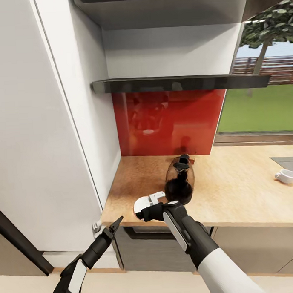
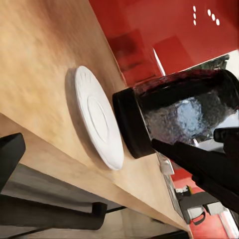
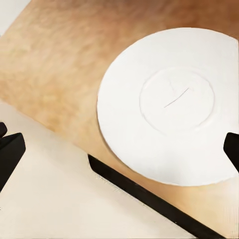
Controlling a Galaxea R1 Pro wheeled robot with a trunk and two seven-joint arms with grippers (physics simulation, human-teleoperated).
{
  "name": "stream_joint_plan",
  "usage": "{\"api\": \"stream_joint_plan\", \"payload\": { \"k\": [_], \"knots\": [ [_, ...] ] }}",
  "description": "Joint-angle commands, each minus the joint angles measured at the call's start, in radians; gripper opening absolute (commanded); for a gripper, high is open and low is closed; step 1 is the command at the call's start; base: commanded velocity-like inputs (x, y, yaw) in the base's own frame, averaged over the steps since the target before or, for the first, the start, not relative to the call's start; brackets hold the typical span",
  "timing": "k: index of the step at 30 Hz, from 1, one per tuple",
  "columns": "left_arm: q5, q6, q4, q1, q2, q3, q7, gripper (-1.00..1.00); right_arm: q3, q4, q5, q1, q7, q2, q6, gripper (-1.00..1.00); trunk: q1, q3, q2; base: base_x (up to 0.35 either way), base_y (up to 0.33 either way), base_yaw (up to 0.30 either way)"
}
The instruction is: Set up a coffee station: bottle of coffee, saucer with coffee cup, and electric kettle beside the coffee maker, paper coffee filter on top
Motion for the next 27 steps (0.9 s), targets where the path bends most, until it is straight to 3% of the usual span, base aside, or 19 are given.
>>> {"api": "stream_joint_plan", "payload": {
  "k": [1, 10, 17, 27],
  "knots": [
    [0.001, 0.009, 0.0, -0.001, -0.001, 0.004, -0.004, 1.0, 0.0, -0.001, -0.002, -0.001, 0.0, 0.0, 0.005, 1.0, 0.0, -0.002, -0.002, -0.082, 0.018, -0.007],
    [0.001, 0.009, -0.003, -0.019, 0.0, 0.004, 0.006, 1.0, 0.0, -0.001, -0.004, -0.001, 0.001, 0.0, 0.004, 1.0, 0.0, -0.002, -0.002, -0.016, 0.004, -0.018],
    [0.003, 0.015, -0.002, -0.094, -0.001, 0.006, 0.168, 1.0, -0.001, -0.001, -0.004, 0.0, 0.002, 0.0, 0.004, 1.0, 0.0, -0.002, -0.002, 0.0, 0.0, -0.23],
    [0.002, 0.015, -0.001, -0.094, 0.004, 0.006, 0.192, 1.0, -0.028, -0.002, -0.065, 0.0, 0.002, 0.0, 0.004, 1.0, 0.0, -0.002, -0.002, 0.0, 0.0, -0.237]
  ]
}}
